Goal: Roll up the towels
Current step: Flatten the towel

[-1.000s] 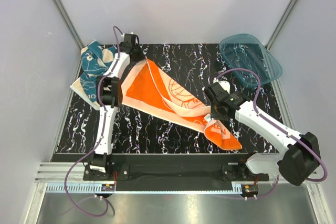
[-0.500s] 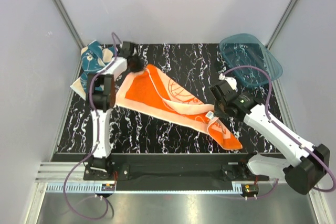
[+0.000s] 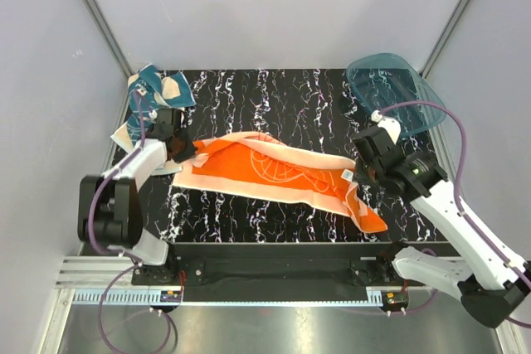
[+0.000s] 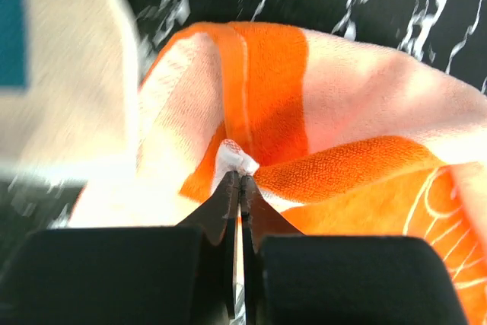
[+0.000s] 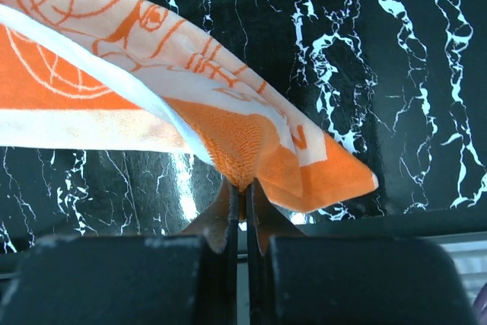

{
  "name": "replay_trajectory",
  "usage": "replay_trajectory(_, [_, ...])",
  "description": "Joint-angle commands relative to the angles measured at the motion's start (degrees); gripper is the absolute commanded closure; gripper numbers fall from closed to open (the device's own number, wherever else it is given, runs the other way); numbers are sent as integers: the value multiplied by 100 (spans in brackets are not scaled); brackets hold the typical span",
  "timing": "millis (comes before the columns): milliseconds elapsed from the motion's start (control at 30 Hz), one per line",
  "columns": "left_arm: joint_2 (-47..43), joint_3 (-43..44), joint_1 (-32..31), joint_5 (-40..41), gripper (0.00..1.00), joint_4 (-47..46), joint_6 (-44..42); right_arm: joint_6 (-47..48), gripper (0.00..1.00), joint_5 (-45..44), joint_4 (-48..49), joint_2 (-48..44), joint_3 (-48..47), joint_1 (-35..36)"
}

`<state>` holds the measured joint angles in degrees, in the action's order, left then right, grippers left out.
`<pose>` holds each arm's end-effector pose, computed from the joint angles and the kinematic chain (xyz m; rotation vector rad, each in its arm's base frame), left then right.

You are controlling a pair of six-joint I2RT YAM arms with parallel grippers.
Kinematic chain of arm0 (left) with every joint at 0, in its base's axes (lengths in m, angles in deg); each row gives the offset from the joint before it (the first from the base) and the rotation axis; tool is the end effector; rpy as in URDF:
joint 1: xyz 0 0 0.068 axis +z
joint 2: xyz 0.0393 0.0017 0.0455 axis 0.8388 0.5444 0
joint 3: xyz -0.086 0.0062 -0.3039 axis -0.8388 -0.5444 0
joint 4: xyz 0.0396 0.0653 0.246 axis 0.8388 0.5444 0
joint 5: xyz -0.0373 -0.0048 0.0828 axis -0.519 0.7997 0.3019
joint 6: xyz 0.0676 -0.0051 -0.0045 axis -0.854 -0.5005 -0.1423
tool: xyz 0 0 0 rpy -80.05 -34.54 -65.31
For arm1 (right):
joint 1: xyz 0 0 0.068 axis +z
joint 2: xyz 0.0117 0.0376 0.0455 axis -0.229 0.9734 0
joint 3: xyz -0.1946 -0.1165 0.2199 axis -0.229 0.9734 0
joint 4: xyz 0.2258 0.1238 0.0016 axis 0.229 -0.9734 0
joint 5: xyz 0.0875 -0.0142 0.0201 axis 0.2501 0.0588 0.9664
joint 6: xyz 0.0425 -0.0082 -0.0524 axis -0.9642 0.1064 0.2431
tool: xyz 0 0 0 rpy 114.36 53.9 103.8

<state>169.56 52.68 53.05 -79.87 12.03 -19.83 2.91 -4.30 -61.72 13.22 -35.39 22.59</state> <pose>0.3208 -0.0207 0.2330 -0.6517 2.4863 -0.2117 0.1434 0.0770 0.3711 0.1543 2.4108 0.0492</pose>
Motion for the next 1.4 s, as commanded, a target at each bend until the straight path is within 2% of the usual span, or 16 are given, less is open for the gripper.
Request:
replay_trajectory(0, [-884, -169, -34, 557, 100, -100, 25, -226, 100, -376, -337, -264, 3, -50])
replay_trajectory(133, [-1412, -12, -34, 654, 100, 77, -71, -314, 100, -595, -460, -326, -84, -50])
replay_trajectory(233, [-2026, 208, -43, 619, 100, 331, -177, -367, 100, -946, -600, -519, -514, -50])
replay_trajectory(433, [-3266, 1174, -60, 830, 100, 1359, -625, -411, 100, -1922, -1101, -941, -1989, -42])
replay_trajectory(567, [-4143, 1772, -78, 909, 100, 1904, -836, -403, 100, -2344, -1217, -1239, -2562, -42])
replay_trajectory(733, [-4533, 2563, -87, 805, 100, 2748, -968, -130, 100, -2389, -1207, -1276, -2801, -41])
replay_trajectory(800, [-4384, 2783, -87, 655, 100, 3029, -1012, -59, 100, -2327, -1304, -856, -2801, -41])
replay_trajectory(967, [-3613, 2460, -78, 646, 100, 2952, -1196, -7, 100, -2074, -981, 138, -2485, -181])
replay_trajectory(1033, [-3130, 2293, -61, 585, 100, 2759, -1214, 229, 100, -1504, -288, 473, -2153, -768])
replay_trajectory(1067, [-2935, 2161, 1, 541, 100, 2584, -1188, 300, 100, -831, -33, 691, -2020, -1032])
replay_trajectory(1100, [-2742, 2090, 27, 505, 100, 2478, -1188, 353, 100, -546, 457, 833, -1879, -1522])
replay_trajectory(1167, [-2127, 2046, 167, 365, 100, 2206, -1153, 502, 100, -53, 873, 1419, -1536, -1816])
replay_trajectory(1367, [-194, 2344, 344, 198, 100, 1651, -1056, 679, 100, 449, 1990, 3135, -1465, -2423])
